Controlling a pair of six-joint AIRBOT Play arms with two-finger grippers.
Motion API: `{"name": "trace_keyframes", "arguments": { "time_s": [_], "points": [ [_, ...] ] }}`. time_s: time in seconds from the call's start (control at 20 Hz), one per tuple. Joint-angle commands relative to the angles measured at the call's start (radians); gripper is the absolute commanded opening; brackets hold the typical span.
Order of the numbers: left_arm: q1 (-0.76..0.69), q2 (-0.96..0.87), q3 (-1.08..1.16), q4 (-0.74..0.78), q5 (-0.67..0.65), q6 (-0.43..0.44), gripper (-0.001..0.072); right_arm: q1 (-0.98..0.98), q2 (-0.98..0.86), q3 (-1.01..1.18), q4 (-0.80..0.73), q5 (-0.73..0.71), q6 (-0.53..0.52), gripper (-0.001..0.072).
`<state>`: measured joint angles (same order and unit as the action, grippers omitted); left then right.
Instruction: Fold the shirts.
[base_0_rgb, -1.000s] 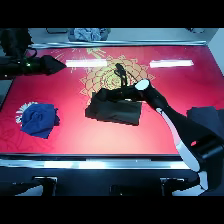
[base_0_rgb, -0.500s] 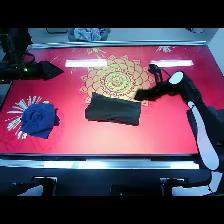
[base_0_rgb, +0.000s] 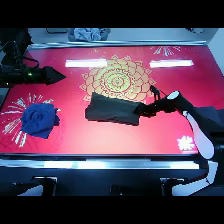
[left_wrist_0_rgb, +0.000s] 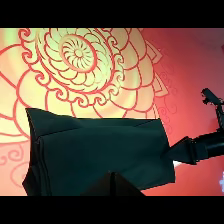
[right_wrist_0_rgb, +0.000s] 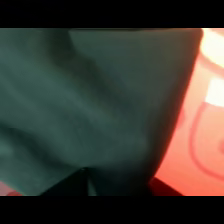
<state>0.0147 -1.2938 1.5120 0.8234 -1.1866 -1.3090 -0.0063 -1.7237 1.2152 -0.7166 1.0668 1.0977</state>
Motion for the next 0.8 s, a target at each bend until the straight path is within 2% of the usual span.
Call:
{"name": "trace_keyframes", "arguments": {
  "time_s": [0.0, 0.15, 0.4, 0.65, 0.75],
  "points": [
    [0.001, 0.0, -0.003, 0.0, 0.001, 0.0, 0.0034, -0.011, -0.017, 0.026, 0.212, 0.034, -0.159, 0.0044],
    [0.001, 0.0, -0.003, 0.0, 0.001, 0.002, 0.0034, -0.106, 0.035, 0.167, 0.176, 0.183, -0.18, 0.0048],
    [0.001, -0.004, -0.005, 0.0, 0.0, 0.058, 0.0035, -0.41, 0.166, 0.402, -0.04, 0.383, 0.008, 0.0048],
    [0.001, -0.004, -0.005, 0.0, 0.0, 0.058, 0.0036, -0.733, 0.224, 0.514, -0.055, 0.471, 0.084, 0.0049],
    [0.001, -0.004, -0.005, 0.0, 0.0, 0.088, 0.0036, -0.828, 0.225, 0.534, -0.055, 0.515, 0.105, 0.0049]
  ]
}}
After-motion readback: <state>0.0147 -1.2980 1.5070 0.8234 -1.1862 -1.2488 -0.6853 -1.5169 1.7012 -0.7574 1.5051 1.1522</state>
